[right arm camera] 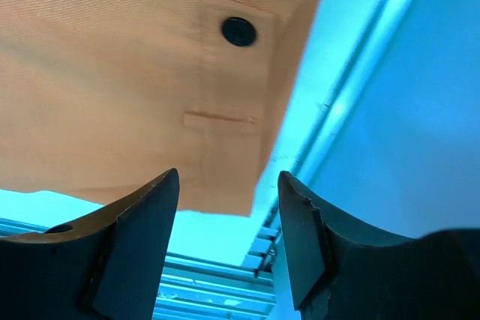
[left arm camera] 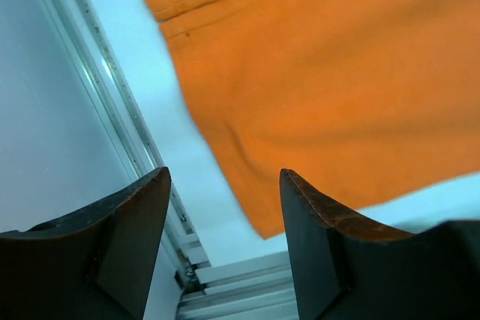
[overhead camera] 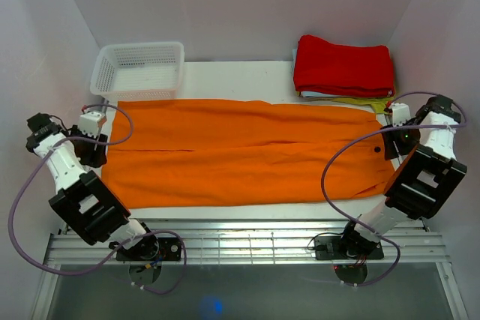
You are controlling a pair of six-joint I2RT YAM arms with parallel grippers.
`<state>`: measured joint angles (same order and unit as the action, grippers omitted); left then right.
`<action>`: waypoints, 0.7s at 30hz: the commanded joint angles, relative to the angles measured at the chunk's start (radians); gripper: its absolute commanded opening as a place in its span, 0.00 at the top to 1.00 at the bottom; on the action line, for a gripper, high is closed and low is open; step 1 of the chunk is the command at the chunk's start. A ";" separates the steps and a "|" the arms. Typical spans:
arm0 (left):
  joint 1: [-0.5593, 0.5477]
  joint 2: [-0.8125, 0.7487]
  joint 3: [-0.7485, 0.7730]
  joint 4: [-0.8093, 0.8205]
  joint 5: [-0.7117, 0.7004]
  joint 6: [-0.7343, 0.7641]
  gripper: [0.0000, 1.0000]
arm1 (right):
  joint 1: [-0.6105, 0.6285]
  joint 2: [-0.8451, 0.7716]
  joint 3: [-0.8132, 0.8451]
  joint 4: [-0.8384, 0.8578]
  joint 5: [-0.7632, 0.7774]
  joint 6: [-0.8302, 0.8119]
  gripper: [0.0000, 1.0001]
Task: Fold and stack the trousers
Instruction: Flatten the trousers out
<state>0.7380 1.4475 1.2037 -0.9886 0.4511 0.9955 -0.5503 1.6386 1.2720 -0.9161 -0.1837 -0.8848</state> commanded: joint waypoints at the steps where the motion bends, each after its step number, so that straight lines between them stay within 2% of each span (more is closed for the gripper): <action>1: 0.030 -0.047 -0.001 -0.258 0.052 0.331 0.30 | -0.069 -0.052 0.046 -0.153 -0.043 -0.119 0.39; 4: 0.061 -0.081 -0.100 -0.321 -0.024 0.524 0.37 | -0.132 -0.086 -0.011 -0.171 -0.025 -0.251 0.48; 5: 0.067 -0.088 -0.125 -0.329 -0.037 0.566 0.39 | -0.146 -0.092 -0.023 -0.190 -0.028 -0.373 0.50; 8: 0.081 -0.123 -0.202 -0.320 -0.051 0.693 0.43 | -0.178 -0.126 -0.078 -0.222 -0.010 -0.576 0.53; 11: 0.081 -0.134 -0.213 -0.303 0.006 0.736 0.44 | -0.177 -0.143 -0.117 -0.205 -0.010 -0.637 0.52; 14: 0.081 -0.122 -0.245 -0.343 -0.011 0.805 0.44 | -0.157 -0.148 -0.164 -0.190 0.010 -0.694 0.53; 17: 0.081 -0.118 -0.279 -0.244 -0.003 0.770 0.47 | -0.122 -0.175 -0.255 -0.042 0.020 -0.645 0.56; 19: 0.081 -0.089 -0.216 -0.240 0.105 0.724 0.48 | -0.084 -0.171 -0.260 -0.027 -0.005 -0.567 0.59; 20: 0.080 -0.067 -0.172 -0.248 0.154 0.685 0.45 | -0.071 -0.166 -0.231 -0.017 -0.034 -0.527 0.60; 21: 0.075 -0.043 -0.056 -0.248 0.261 0.569 0.42 | -0.059 -0.157 -0.202 -0.021 -0.055 -0.490 0.60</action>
<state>0.8162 1.3781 0.9703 -1.2720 0.4717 1.6844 -0.6449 1.4944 1.0168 -0.9951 -0.2123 -1.2514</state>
